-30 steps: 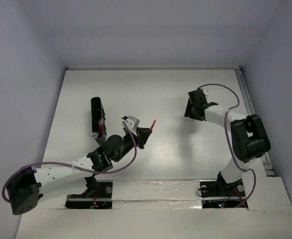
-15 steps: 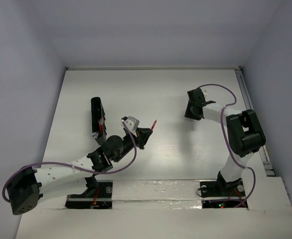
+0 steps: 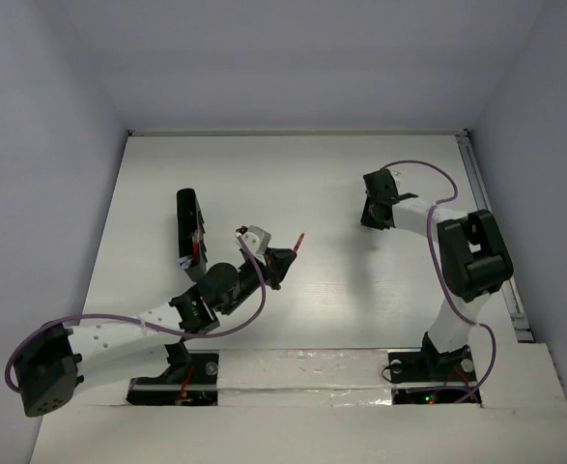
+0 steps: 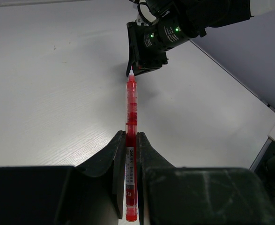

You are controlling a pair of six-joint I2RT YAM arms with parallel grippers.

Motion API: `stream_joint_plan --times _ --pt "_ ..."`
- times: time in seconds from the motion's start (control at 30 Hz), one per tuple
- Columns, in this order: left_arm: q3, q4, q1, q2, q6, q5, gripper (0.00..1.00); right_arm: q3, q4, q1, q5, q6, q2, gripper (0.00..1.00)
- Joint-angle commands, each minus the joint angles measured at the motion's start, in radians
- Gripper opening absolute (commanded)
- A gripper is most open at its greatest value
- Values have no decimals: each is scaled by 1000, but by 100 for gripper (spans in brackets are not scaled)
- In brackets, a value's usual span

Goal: Sort the stationery into containers
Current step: Pick up the pen cap from the center of the board, then close the pen cap on the pen.

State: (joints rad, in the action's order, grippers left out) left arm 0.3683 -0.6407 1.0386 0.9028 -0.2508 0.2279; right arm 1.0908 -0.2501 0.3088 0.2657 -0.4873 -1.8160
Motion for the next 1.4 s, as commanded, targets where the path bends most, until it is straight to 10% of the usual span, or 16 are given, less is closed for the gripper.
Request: stream_joint_plan --times 0.0,0.5,1.37 --pt "-9 -65 -3 4 10 -2 0 -12 47 -2 -31 24 -3 5" --pt "-52 -140 -3 27 -39 85 0 -336 682 200 -410 -152 552 0" --pt "-86 -90 -23 -53 -74 217 0 -358 1039 452 -197 -373 394 0"
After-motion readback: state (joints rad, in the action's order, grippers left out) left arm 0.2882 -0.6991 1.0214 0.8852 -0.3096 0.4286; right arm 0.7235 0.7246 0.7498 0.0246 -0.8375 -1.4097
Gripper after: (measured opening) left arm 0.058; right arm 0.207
